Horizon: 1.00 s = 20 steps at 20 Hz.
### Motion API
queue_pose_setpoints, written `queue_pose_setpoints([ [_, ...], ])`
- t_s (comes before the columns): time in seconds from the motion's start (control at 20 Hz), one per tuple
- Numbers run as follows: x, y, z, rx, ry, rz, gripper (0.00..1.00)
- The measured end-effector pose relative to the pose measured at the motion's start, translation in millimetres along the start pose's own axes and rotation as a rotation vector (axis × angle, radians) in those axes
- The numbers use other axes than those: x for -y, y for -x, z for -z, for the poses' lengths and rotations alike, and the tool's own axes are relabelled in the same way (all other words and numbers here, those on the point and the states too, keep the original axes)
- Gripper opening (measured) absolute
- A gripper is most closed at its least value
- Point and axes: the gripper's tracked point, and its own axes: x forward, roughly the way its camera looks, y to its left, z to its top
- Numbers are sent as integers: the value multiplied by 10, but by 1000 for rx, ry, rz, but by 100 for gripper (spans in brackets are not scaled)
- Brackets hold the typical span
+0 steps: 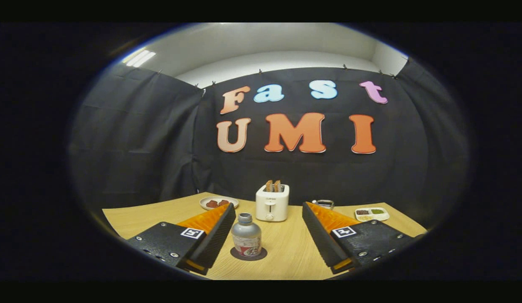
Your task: Take the bottle from table, then pour the juice into the cup, finally place the bottle on the coaster
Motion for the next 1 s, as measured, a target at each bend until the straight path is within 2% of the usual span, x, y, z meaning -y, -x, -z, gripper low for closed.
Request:
queue_pose_setpoints([
  [0.2, 370, 177, -302, 65, 20, 67, 95],
  [0.55, 917, 550, -419, 83, 9, 173, 95],
  [1.0, 1303, 786, -548, 100, 44, 249, 96],
])
